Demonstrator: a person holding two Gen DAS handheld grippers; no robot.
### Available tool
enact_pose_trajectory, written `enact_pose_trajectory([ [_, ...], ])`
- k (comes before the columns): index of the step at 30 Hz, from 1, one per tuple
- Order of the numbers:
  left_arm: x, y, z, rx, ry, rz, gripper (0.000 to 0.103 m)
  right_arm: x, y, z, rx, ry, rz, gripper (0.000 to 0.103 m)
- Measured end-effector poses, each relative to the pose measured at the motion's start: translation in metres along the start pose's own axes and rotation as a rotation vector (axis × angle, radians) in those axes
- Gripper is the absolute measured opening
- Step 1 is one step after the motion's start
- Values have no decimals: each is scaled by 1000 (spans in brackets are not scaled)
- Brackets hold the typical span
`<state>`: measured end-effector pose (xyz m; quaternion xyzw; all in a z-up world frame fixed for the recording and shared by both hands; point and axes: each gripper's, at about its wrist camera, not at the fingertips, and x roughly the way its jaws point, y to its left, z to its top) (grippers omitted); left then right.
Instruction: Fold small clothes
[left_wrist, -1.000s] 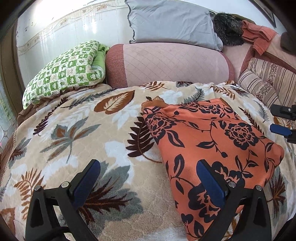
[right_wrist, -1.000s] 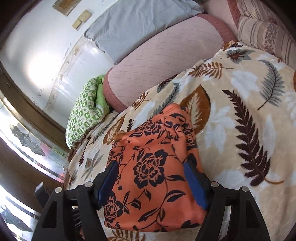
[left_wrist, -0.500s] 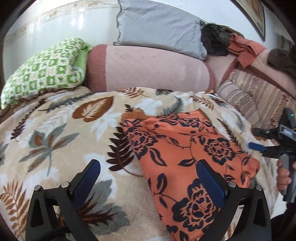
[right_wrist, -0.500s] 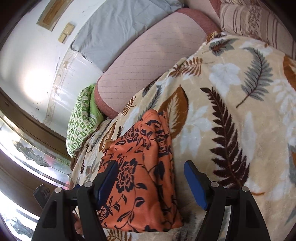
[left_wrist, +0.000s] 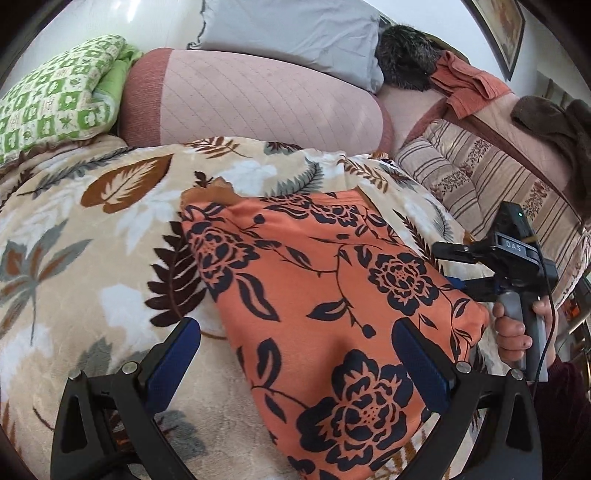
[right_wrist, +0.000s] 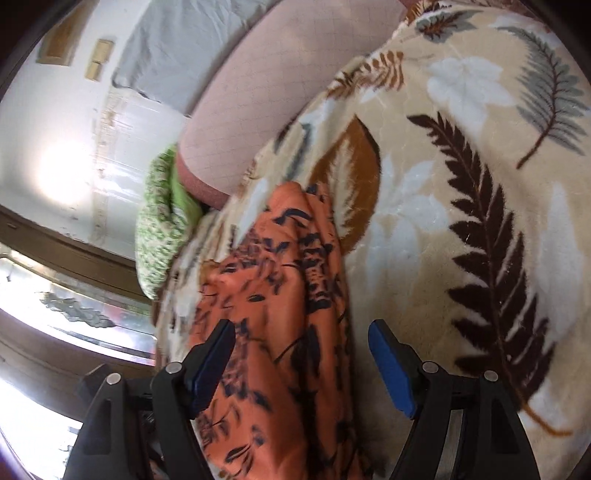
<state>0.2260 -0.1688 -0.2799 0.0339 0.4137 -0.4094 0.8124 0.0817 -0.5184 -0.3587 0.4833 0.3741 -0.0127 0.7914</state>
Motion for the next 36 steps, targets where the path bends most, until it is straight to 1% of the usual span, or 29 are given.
enact_pose_trajectory([
  [4, 9, -4, 2, -8, 10, 14, 103, 11, 3, 3, -12, 33, 14, 78],
  [8, 13, -13, 4, 35, 10, 81, 103, 21, 2, 4, -22, 63, 5, 78],
  [10, 13, -17, 4, 60, 5, 103, 103, 24, 0, 5, -14, 68, 7, 78],
  [14, 11, -22, 3, 102, -5, 132, 103, 25, -1, 6, 9, 66, 37, 78],
  [16, 10, -24, 3, 115, -4, 141, 103, 24, 1, 6, 2, 68, 38, 78],
  [24, 5, -24, 4, 110, -18, 145, 103, 25, 8, 5, -13, 79, 39, 78],
  [27, 5, -23, 5, 105, -18, 145, 103, 21, 8, 7, -26, 77, 22, 78],
  [31, 7, -23, 5, 108, -10, 152, 103, 14, -1, 12, 3, 64, 34, 78],
  [36, 12, -24, 8, 101, -4, 144, 103, 19, -1, 11, -3, 100, 30, 78],
])
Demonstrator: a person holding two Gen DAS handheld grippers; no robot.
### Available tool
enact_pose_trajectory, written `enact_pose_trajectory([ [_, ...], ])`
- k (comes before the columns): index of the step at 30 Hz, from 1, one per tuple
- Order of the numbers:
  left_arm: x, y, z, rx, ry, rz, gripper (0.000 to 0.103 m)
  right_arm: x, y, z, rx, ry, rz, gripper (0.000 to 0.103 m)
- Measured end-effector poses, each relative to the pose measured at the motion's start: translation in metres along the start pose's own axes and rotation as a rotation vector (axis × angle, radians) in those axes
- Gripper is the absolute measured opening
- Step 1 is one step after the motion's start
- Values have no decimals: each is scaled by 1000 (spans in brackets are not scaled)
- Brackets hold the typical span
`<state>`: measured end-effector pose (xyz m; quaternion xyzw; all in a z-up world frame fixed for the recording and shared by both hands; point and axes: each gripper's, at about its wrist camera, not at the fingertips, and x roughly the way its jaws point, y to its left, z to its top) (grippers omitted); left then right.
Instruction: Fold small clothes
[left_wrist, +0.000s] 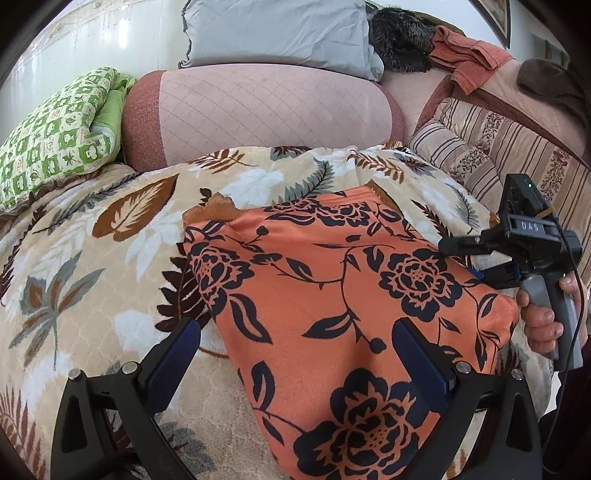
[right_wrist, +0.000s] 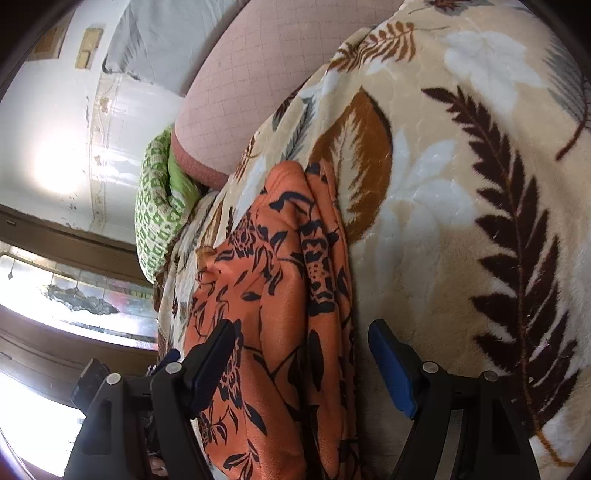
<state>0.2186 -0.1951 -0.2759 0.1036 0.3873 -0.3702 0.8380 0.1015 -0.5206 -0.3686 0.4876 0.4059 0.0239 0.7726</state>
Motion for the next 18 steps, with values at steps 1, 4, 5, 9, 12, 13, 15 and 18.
enact_pose_trajectory([
  [1, 1, 0, 1, -3, 2, -4, 103, 3, 1, 0, -7, 13, -5, 78],
  [4, 10, 0, 2, -19, 23, -25, 103, 7, 0, -2, -13, 31, -14, 78],
  [5, 13, 0, 1, -25, 33, -32, 103, 10, -2, -2, -5, 42, -12, 79],
  [9, 25, 1, 0, -41, 63, -42, 103, 15, -6, -1, 17, 51, 15, 80],
  [12, 31, 2, 0, -55, 73, -48, 103, 19, -4, -2, 8, 54, 15, 81],
  [13, 33, 3, -1, -65, 75, -52, 103, 20, -2, -2, 2, 54, 17, 81],
  [15, 36, 4, -1, -78, 83, -63, 103, 24, 1, -4, -7, 56, 24, 81],
  [18, 37, 7, -1, -99, 83, -90, 103, 32, 9, -10, -37, 72, 41, 81],
])
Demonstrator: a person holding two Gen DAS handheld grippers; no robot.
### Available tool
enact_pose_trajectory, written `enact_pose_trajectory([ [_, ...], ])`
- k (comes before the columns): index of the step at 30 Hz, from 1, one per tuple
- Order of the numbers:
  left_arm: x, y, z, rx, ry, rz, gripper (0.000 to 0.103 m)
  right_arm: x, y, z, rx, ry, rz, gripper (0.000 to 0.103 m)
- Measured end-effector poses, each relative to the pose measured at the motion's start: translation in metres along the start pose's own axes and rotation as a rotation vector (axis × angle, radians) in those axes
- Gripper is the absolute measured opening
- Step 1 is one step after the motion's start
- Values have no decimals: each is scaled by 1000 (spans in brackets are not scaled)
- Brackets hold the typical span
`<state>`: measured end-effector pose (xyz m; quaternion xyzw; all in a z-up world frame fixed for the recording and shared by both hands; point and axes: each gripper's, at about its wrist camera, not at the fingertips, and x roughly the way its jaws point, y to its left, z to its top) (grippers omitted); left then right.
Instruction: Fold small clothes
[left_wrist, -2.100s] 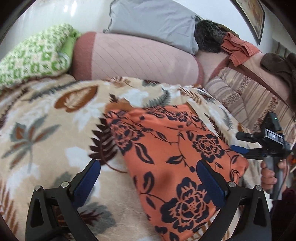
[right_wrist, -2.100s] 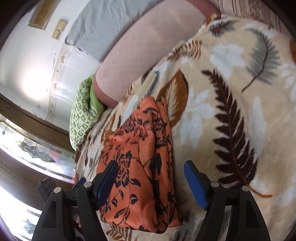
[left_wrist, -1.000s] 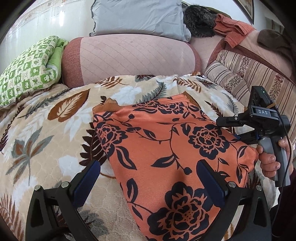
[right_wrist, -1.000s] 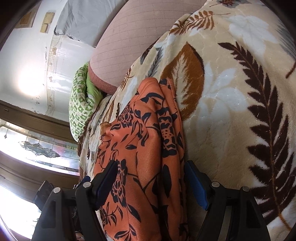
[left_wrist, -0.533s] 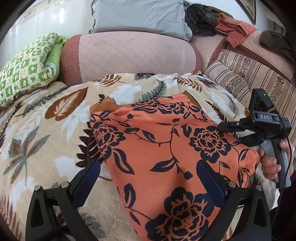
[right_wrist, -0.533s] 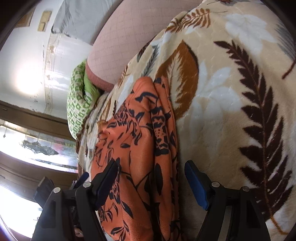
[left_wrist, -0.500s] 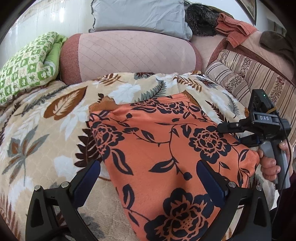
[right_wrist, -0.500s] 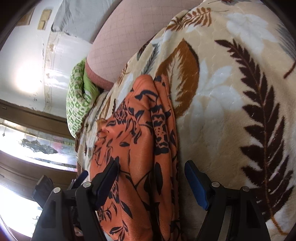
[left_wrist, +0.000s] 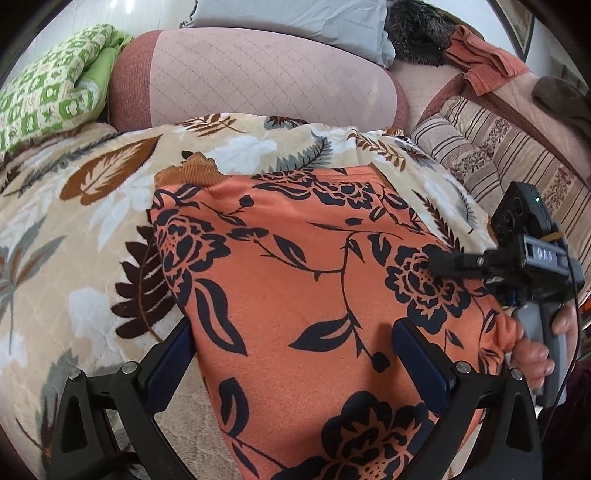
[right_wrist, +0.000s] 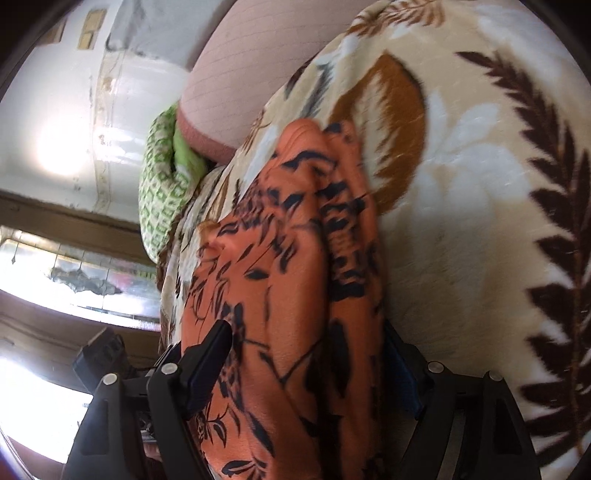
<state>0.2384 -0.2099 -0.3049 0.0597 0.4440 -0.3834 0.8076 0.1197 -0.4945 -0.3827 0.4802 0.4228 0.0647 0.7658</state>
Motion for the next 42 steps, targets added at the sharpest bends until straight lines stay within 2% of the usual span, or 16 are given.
enact_pose_trajectory([
  [3, -1, 4, 0, -25, -10, -34, 103, 10, 10, -7, -32, 6, -6, 80],
  [6, -4, 9, 1, -60, -31, -67, 97, 15, 13, -11, -25, 5, -7, 67],
  [8, -7, 12, 1, -76, -45, -67, 75, 16, 13, -11, -19, 3, -17, 56],
  [10, -9, 14, 3, -73, -58, -54, 59, 16, 15, -12, -21, 0, -6, 50],
  [14, -13, 21, 1, -107, -79, -69, 43, 16, 29, -14, -59, -20, -15, 46],
  [19, -21, 17, -2, -76, -92, -62, 38, 15, 46, -16, -95, -43, 2, 45],
  [23, -32, 21, -2, -90, -101, -60, 37, 11, 61, -20, -114, -62, 19, 44],
  [33, -94, 41, 1, -110, -189, -31, 37, 18, 105, -44, -150, -45, 95, 44],
  [42, -140, 38, -19, -70, -199, 54, 37, 23, 127, -76, -130, -30, 167, 44],
])
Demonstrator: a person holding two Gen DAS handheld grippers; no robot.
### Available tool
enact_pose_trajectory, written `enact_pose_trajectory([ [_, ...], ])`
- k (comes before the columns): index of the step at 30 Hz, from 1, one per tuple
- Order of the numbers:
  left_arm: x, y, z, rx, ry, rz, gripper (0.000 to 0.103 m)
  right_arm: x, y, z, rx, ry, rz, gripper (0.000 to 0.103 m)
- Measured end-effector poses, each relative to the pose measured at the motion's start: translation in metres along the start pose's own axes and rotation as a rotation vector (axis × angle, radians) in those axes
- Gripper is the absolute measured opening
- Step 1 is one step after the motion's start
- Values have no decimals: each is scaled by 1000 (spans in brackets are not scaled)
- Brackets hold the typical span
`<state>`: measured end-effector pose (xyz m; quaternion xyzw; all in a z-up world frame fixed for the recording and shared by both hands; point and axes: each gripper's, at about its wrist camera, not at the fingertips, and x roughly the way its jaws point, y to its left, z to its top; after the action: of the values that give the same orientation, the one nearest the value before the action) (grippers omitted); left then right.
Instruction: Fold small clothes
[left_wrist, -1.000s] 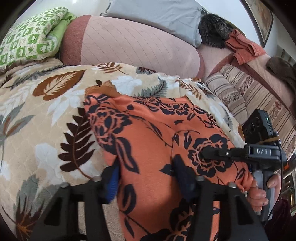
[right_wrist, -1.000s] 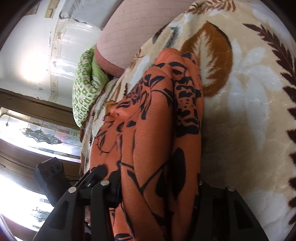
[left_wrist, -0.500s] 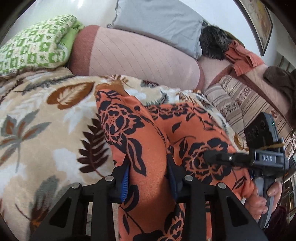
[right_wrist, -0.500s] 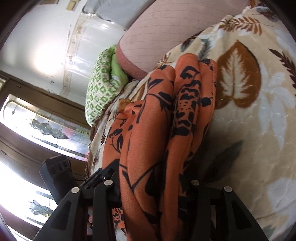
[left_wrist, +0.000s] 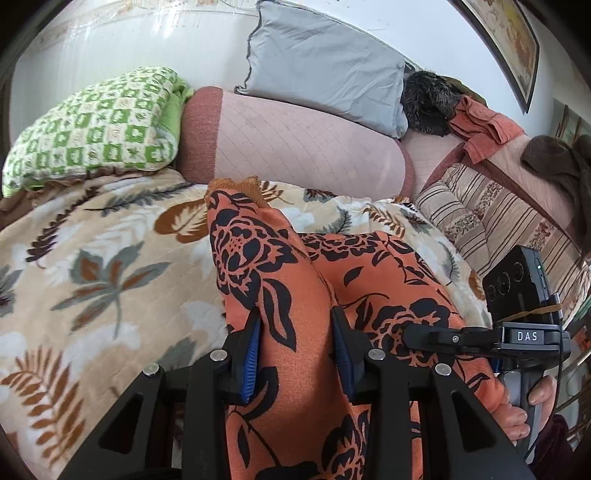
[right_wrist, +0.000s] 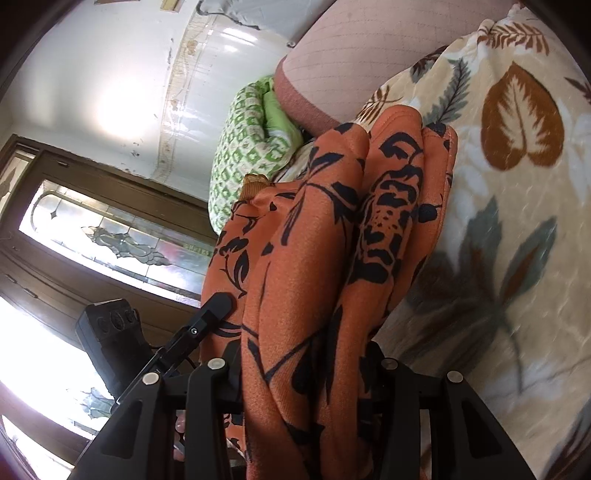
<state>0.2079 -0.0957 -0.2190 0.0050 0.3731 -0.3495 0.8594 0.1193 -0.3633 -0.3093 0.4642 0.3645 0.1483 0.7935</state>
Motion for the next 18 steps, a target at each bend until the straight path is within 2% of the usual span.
enact_pose_trajectory([
  [5, -24, 2, -18, 28, -15, 73, 37, 10, 12, -16, -15, 25, 1, 44],
  [8, -36, 2, -25, 33, -25, 92, 36, 17, 17, -27, -23, 38, -15, 44],
  [9, -42, 1, -28, 37, -36, 90, 34, 20, 19, -30, -26, 42, -23, 44],
  [10, -46, -1, -29, 42, -42, 62, 21, 22, 20, -33, -29, 45, -26, 44],
  [11, -51, -3, -31, 44, -46, 29, 19, 24, 23, -37, -30, 48, -27, 44],
  [12, -55, -6, -32, 55, -56, 28, 19, 26, 24, -38, -31, 50, -25, 44],
  [14, -55, -13, -37, 99, -57, 86, 19, 28, 29, -45, -34, 53, -5, 44],
  [16, -48, -14, -44, 112, -29, 112, 19, 28, 34, -48, -53, 27, -46, 44],
  [18, -42, -9, -49, 76, 5, 104, 19, 31, 31, -50, -46, 28, -100, 44],
])
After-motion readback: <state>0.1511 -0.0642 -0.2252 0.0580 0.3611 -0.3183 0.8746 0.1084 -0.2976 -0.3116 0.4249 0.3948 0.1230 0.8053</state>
